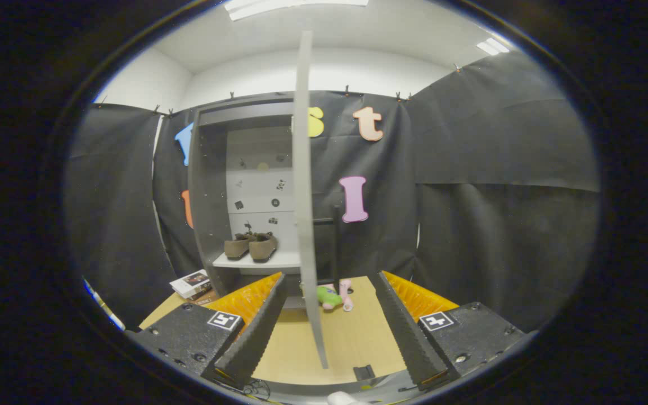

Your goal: Open the shoe cabinet door, grab the shoes and put them into the shoe cabinet, then close the shoe cabinet door.

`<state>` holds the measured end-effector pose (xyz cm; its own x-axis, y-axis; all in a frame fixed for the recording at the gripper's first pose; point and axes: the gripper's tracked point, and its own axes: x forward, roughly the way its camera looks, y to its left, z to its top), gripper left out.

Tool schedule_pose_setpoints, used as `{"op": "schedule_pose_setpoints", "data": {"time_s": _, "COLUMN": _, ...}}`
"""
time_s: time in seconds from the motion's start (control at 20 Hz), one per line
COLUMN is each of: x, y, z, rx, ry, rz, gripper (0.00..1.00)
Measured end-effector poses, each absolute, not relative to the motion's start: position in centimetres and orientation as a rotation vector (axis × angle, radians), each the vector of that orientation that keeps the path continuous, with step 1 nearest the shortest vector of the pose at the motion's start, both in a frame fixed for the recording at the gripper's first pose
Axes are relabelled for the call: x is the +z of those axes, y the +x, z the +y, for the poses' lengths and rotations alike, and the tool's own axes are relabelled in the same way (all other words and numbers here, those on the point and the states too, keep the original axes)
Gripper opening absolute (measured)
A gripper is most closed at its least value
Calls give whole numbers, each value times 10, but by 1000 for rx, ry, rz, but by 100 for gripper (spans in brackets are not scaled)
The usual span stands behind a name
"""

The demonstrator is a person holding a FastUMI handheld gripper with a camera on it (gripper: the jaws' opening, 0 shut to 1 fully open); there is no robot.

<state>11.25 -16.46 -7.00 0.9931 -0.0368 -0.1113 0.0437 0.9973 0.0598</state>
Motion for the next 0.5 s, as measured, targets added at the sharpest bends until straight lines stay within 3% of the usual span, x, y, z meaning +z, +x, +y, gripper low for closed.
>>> {"op": "schedule_pose_setpoints", "data": {"time_s": 0.25, "x": -79, "y": 167, "z": -210, "rx": 40, "ry": 82, "rz": 130, "gripper": 100}}
{"op": "schedule_pose_setpoints", "data": {"time_s": 0.5, "x": -80, "y": 205, "z": -198, "rx": 208, "ry": 117, "rz": 141, "gripper": 100}}
